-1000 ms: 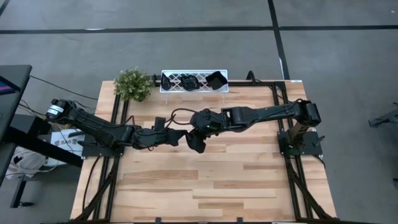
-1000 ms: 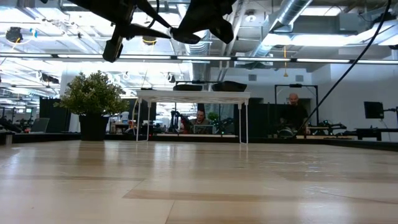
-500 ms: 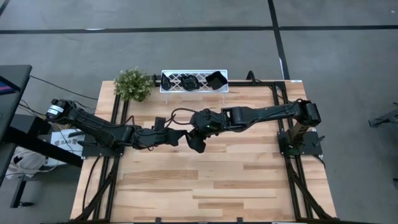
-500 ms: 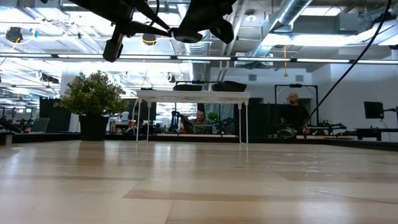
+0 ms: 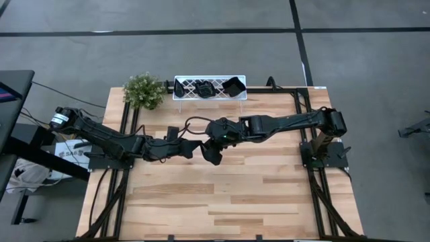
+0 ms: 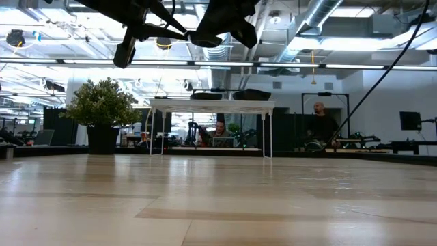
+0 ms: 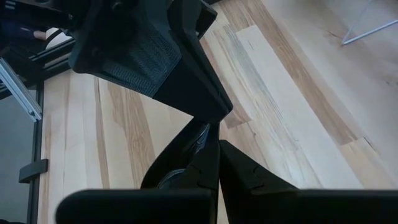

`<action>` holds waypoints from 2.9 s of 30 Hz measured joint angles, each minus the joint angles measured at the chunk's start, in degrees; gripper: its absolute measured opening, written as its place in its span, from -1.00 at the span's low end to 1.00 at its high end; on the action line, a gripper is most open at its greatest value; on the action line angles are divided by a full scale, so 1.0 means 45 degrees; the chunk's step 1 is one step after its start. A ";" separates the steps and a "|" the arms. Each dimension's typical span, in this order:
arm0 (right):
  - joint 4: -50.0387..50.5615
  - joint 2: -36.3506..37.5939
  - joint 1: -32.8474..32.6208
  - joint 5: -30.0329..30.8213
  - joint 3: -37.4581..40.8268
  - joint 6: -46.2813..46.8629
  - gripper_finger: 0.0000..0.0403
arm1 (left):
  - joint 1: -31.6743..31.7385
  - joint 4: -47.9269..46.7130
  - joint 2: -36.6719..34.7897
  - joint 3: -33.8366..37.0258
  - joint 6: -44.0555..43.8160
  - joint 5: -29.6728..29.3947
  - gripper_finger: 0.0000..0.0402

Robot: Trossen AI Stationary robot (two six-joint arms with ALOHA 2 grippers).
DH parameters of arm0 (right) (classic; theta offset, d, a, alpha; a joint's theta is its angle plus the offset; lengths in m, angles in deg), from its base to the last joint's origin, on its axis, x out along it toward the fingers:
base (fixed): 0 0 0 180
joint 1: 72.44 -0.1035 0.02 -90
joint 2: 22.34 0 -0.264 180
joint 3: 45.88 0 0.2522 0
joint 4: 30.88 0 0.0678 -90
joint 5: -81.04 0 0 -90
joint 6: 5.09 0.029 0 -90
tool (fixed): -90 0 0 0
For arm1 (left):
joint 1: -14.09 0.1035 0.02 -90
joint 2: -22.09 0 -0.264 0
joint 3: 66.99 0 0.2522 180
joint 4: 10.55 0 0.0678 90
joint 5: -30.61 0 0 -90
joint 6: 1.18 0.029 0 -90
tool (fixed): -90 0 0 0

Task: Pick & Place Mini shaped plates
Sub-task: Stack the drop shaped plate on the top of the drop shaped plates on the shelf

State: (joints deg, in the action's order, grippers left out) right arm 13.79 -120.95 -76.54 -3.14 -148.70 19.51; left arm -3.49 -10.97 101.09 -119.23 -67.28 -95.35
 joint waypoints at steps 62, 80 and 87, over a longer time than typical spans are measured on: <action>0.3110 0.5796 0.1366 0.4451 0.0000 -0.2829 -0.10 | 0.1744 0.0290 -0.0458 0.0005 0.2733 0.1077 -0.89; 0.1768 0.4196 0.4303 0.4391 0.0000 -0.2989 -0.09 | 0.9525 0.0277 -0.4697 -0.0010 0.8859 0.8602 -0.90; 0.1538 0.3203 0.4515 0.4387 0.0000 -0.2157 -0.12 | 1.2971 -0.0318 -0.4042 -0.0005 1.1222 1.1126 -0.89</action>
State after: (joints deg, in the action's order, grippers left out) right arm 20.71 -106.53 -56.22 16.60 -148.70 9.81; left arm 54.88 -12.40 82.90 -119.25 -16.79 -45.29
